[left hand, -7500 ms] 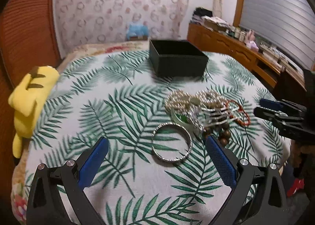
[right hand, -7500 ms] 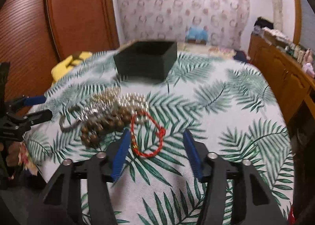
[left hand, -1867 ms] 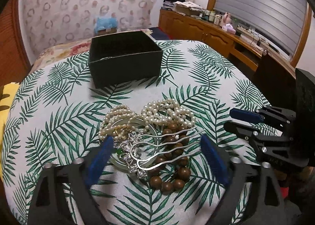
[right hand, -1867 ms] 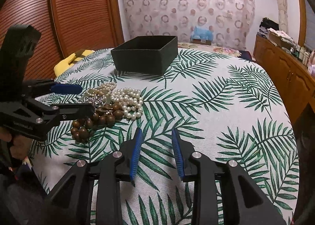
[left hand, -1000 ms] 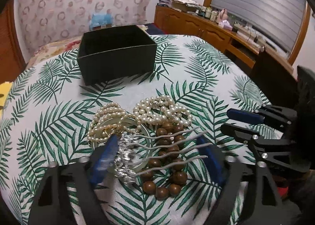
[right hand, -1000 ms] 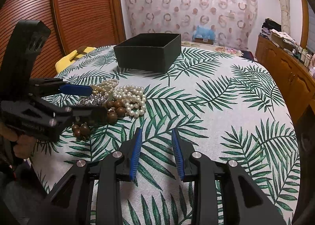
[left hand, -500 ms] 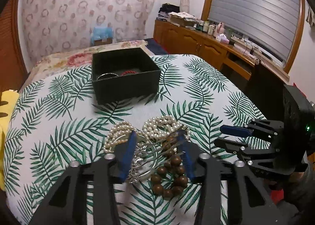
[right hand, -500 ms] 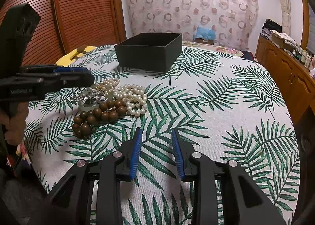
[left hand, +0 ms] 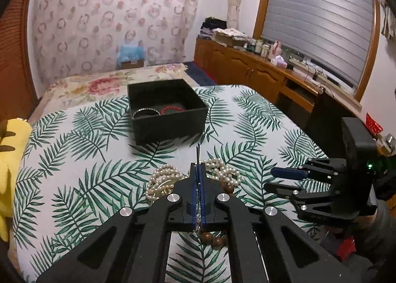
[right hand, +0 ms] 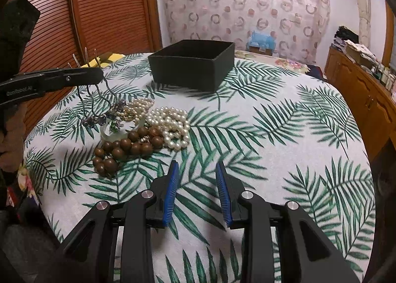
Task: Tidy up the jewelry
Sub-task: 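Grasp the pearl necklace with the right tool while the left tool holds the hair fork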
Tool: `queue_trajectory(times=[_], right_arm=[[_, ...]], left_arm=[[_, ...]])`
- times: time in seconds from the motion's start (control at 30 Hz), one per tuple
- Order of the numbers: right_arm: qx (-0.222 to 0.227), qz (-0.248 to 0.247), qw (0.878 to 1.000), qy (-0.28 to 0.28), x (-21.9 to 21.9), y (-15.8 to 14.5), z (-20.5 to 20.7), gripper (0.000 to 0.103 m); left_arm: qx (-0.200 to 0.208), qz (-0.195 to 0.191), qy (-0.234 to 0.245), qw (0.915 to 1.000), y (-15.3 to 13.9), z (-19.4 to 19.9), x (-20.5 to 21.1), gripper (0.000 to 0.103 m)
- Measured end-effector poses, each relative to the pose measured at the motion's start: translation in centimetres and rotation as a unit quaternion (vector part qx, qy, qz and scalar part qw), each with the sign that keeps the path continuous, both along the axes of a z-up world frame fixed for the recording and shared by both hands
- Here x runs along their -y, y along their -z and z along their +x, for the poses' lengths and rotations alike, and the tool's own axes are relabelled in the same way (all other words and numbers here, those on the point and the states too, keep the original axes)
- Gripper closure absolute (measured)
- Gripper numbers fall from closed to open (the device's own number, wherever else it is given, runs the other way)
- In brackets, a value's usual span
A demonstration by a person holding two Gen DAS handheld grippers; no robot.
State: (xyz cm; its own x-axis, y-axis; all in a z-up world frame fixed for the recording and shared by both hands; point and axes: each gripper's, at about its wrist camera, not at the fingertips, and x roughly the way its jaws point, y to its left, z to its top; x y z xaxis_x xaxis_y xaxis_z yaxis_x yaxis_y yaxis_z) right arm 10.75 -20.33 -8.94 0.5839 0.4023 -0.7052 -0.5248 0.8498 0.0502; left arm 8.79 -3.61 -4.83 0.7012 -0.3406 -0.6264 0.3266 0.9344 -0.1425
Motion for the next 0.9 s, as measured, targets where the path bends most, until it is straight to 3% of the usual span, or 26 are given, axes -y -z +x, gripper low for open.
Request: queue_trajectory(times=[0.27, 0.33, 0.83, 0.9], right_arm=[[0.001, -0.018, 0.999, -0.030, -2.3, -0.8, 2.3, 0.070], [-0.007, -0.024, 0.999, -0.035, -2.8, -0.4, 3.0, 0.076], [-0.010, -0.081, 0.996, -0.037, -4.9, 0.8, 5.7, 0.079], [-0.008, -0.085, 0.995, -0.042, -5.3, 0.9, 5.7, 0.084]], left_arm=[[0.024, -0.002, -0.013, 0.9996, -1.2, -0.8, -0.8, 0.102], [0.027, -0.004, -0.019, 0.9994, -1.4, -0.8, -1.3, 0.102], [0.025, -0.012, -0.044, 0.9986, -1.2, -0.7, -3.8, 0.102], [0.024, -0.011, -0.045, 0.9986, -1.1, -0.7, -3.8, 0.102]])
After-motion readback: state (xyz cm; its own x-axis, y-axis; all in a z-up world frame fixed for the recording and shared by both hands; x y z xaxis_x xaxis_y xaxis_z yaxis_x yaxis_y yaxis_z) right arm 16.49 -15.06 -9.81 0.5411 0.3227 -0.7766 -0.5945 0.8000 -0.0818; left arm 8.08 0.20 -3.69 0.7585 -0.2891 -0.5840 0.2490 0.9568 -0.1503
